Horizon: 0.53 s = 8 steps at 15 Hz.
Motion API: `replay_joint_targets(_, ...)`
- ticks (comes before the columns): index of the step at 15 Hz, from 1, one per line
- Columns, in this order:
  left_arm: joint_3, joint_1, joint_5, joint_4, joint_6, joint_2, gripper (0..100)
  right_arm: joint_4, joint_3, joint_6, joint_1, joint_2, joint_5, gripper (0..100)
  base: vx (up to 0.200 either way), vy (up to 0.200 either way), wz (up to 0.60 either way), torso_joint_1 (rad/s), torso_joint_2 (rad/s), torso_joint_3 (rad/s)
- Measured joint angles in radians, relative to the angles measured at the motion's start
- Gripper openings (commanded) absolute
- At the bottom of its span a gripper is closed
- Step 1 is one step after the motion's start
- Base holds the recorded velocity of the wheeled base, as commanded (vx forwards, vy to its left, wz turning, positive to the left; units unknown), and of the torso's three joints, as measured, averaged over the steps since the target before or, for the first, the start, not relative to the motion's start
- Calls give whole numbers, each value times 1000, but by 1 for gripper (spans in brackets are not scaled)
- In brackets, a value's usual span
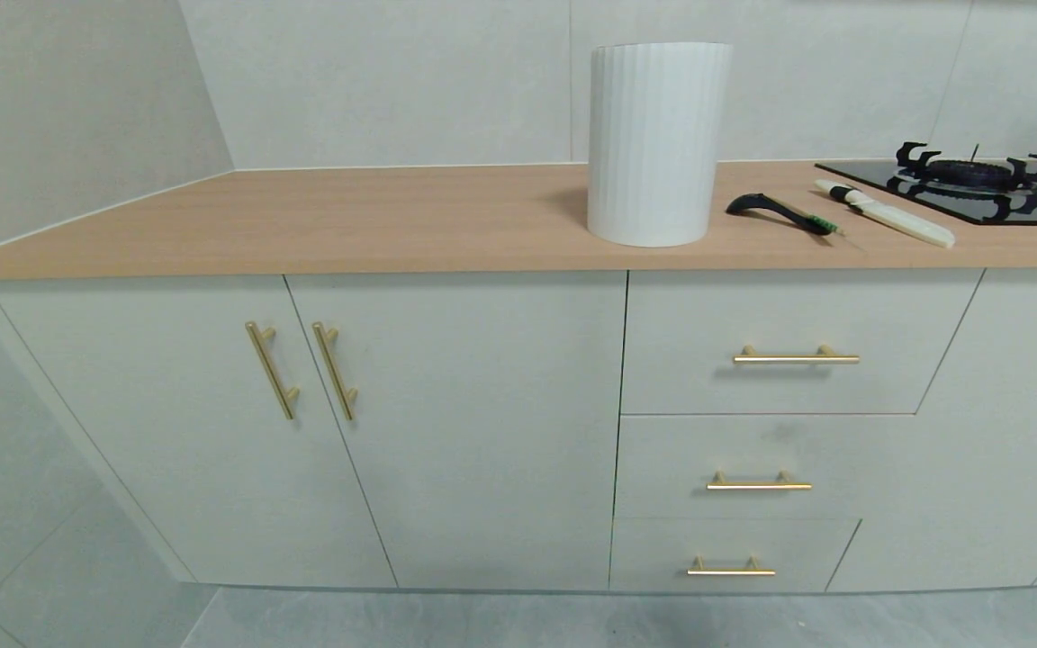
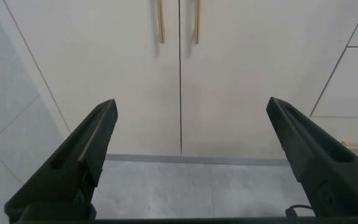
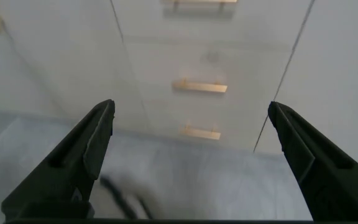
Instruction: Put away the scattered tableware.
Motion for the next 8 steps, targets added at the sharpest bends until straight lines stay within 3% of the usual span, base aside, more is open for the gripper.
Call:
replay_joint_targets(3,0,0,0,0,0,0,100,-72,-88,2,26,249,6,100,0,0,0,0,0,0)
replay_joint_targets(8,0,0,0,-1,0,0,100,-401,-144,5,44,611,1,100,0,0,0,0,0,0)
